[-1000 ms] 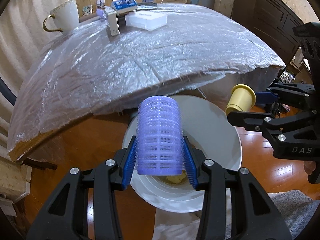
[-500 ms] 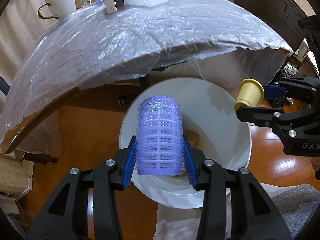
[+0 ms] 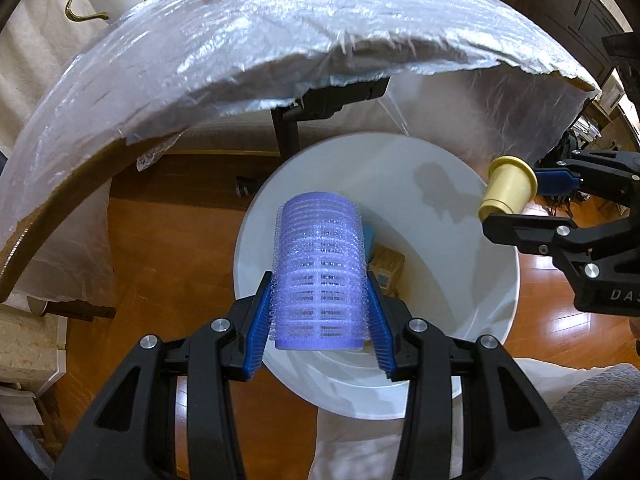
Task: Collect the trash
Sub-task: 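Open both tools to drop the roller and cup into the bin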
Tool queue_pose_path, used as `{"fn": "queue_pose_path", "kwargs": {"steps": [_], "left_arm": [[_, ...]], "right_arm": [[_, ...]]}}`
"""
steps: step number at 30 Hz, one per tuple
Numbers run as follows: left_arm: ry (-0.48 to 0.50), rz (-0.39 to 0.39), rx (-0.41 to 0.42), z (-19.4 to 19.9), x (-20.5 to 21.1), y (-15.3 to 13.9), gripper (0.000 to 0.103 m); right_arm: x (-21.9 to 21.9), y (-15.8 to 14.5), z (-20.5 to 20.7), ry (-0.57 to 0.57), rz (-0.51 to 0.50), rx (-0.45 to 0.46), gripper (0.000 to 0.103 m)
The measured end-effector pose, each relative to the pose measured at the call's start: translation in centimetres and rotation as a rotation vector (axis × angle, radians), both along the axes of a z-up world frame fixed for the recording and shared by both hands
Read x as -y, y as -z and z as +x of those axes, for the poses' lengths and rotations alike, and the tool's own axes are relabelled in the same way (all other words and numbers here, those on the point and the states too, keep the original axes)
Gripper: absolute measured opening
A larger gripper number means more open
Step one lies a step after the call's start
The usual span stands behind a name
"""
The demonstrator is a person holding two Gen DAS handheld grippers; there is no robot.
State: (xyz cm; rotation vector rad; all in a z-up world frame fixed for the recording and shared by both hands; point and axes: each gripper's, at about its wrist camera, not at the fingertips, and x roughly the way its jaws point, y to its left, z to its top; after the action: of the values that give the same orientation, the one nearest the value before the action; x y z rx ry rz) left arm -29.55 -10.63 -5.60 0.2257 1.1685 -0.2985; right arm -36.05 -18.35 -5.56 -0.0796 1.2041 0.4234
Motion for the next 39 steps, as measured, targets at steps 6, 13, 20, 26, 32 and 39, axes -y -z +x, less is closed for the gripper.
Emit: {"fn": "queue_pose_path", "kwargs": {"steps": [6,13,20,26,32,39], "left_arm": [[0.003,0.012,-0.019,0.6,0.2,0.9,0.045],[0.008,0.028,-0.035,1.3,0.4,1.9,0.045],[0.011,0.044,-0.048,1.4,0.3,2.0,0.045],[0.010,0.054,-0.054,1.5,0.7,2.4,0.045],[0.015,0.062,-0.056,1.7,0.6,2.9,0.045],[0.017,0.051,-0.059,2.0,0.3,3.2,0.045]], "right_arm": [[-0.4,0.7,0.4,-0.002,-0.010,-0.012,0.048],[-0.1,1.5,0.7,-0.006,-0.019,-0.028,0.048],[-0.4,2.2,0.9,-0.006,-0.027,-0.043,0.048],[-0.4,2.7,1.0,-0.006,-0.029,-0.050,0.048],[-0.5,2.9,1.2,-0.005,-0.032,-0.055,0.048],[-0.7,2.7,1.2,-0.007,-0.035,-0.060,0.048]]}}
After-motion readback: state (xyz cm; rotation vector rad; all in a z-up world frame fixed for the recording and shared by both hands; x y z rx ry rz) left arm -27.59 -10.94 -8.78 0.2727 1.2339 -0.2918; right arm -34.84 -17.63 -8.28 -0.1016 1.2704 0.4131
